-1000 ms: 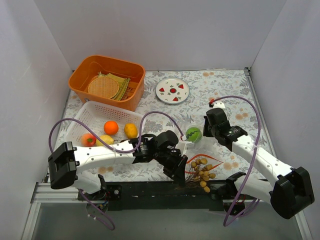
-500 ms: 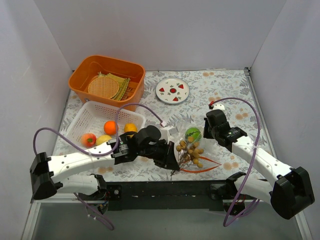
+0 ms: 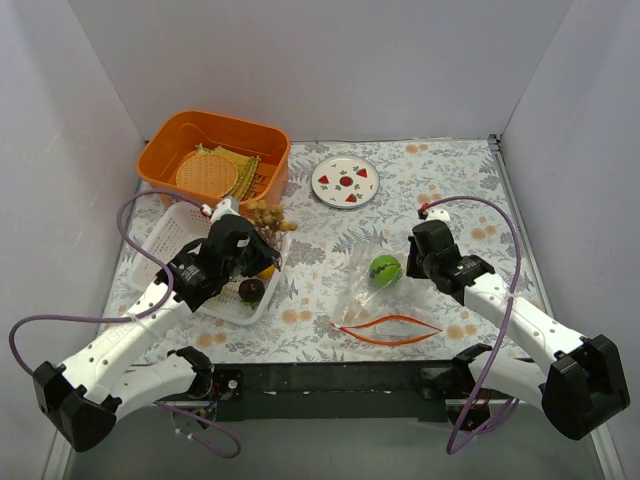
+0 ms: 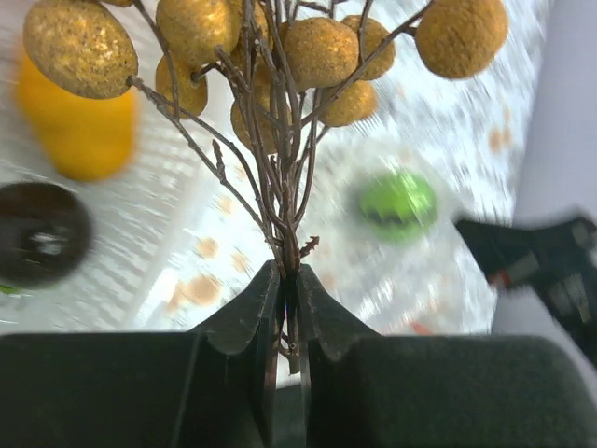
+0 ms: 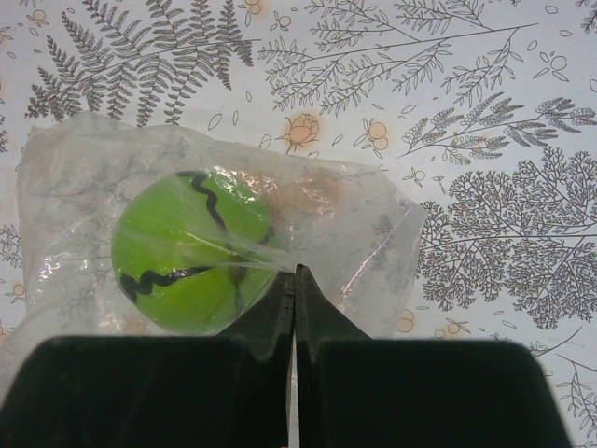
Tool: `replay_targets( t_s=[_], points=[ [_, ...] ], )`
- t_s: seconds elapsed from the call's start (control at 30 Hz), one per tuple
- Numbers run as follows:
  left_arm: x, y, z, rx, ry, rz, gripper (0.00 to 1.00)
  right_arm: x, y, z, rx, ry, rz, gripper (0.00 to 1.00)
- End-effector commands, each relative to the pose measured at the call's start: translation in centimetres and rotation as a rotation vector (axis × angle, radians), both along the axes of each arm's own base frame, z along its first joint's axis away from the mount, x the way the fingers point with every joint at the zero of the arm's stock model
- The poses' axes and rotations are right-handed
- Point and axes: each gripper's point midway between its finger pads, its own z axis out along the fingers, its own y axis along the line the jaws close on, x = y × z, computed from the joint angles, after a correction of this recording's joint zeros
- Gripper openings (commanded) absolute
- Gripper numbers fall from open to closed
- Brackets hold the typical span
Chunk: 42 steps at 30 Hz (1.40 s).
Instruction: Open the zip-top bag and remove the fake food
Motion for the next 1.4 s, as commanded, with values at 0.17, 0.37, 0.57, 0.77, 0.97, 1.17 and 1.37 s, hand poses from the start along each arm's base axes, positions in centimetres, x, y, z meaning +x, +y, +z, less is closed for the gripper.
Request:
replay_targets(
  t_s=[0.17, 0.37, 0.57, 0.77, 0.97, 1.17, 1.37],
  points=[
    [4.0, 9.5, -4.2, 0.072, 0.035, 0.430, 0.00, -0.2, 0.5, 1.4, 0.051, -0.042, 0.026, 0.01],
    [5.1, 11.5, -5.4, 0.088, 0.053, 0.519, 0.03, -0.5, 0.7, 1.2, 0.063, -0.042, 0.041, 0.01],
    [6.6, 14.1, -3.6, 0.093, 0.009, 0.596, 0.03, -0.6, 0.7, 1.2, 0.067, -0.044, 0.046, 0.01],
    [8.4, 16.0, -3.4, 0.070, 0.031, 0.664, 0.05, -0.6, 0.9, 1.4, 0.069, -0.044, 0.052, 0.01],
    [10.0, 18.6, -4.6, 0.065, 0.082, 0.713, 0.09, -0.5, 0.9, 1.7, 0.066, -0.046, 0.057, 0.01],
    [10.5, 18.8, -5.1, 0.095, 0.089, 0.659, 0.75, -0.4, 0.9, 1.7, 0.063, -0.048, 0.062, 0.01],
    [9.1, 15.4, -3.5, 0.074, 0.040, 0.492, 0.81, -0.5, 0.8, 1.6, 0.054, -0.041, 0.062, 0.01]
  ],
)
